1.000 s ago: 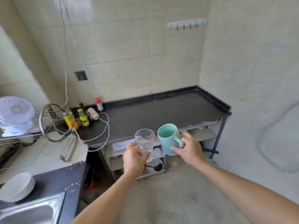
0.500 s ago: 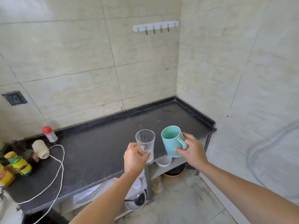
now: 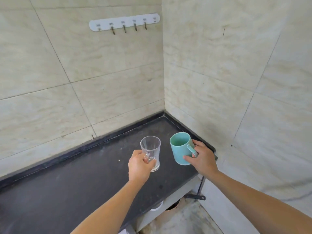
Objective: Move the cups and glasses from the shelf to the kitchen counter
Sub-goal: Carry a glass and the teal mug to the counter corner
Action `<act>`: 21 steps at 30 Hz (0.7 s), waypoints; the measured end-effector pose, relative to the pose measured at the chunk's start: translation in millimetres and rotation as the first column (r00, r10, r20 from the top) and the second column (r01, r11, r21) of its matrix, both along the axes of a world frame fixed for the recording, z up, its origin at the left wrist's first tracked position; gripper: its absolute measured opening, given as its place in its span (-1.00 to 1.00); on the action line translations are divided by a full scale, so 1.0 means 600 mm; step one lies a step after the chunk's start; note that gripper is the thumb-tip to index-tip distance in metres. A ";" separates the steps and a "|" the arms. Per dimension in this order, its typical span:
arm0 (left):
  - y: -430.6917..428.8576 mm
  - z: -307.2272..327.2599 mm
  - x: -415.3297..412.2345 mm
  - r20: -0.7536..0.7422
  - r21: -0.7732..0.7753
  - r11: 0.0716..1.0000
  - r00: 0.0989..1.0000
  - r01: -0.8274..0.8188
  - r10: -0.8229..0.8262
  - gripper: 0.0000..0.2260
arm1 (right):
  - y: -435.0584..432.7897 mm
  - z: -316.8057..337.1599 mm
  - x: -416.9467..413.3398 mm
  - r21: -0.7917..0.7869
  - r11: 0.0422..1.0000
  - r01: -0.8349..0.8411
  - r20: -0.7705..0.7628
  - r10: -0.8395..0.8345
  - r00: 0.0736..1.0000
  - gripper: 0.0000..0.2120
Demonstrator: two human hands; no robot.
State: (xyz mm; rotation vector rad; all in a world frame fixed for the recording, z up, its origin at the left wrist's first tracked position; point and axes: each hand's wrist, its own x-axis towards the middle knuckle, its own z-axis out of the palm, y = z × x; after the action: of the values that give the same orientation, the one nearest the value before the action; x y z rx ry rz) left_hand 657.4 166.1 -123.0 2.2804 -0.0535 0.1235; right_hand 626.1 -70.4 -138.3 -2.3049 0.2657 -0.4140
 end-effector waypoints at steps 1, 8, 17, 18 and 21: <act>-0.020 -0.010 0.025 -0.017 -0.006 1.000 1.000 -0.011 0.011 -0.61 | -0.020 -0.008 0.029 0.005 1.000 -0.011 -0.007 0.011 1.000 -0.59; -0.123 -0.050 0.172 -0.121 -0.014 0.992 0.985 -0.123 0.120 -0.65 | -0.133 -0.054 0.231 0.036 0.994 -0.101 -0.080 0.103 0.991 -0.56; -0.138 -0.102 0.316 -0.215 0.026 0.968 0.944 -0.251 0.250 -0.61 | -0.141 -0.105 0.420 0.071 0.978 -0.195 -0.193 0.205 0.959 -0.53; -0.136 -0.112 0.334 -0.224 0.038 0.967 0.941 -0.251 0.253 -0.62 | -0.136 -0.114 0.438 0.075 0.977 -0.200 -0.207 0.211 0.955 -0.52; -0.129 -0.142 0.394 -0.256 0.057 0.967 0.933 -0.249 0.255 -0.68 | -0.120 -0.143 0.489 0.080 0.978 -0.191 -0.232 0.205 0.951 -0.51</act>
State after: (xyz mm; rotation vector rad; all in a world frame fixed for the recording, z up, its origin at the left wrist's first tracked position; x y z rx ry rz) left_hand 893.7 88.4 -208.1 2.2991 0.3791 -0.0461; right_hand 919.8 -142.6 -224.1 -2.2985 0.1583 -0.0255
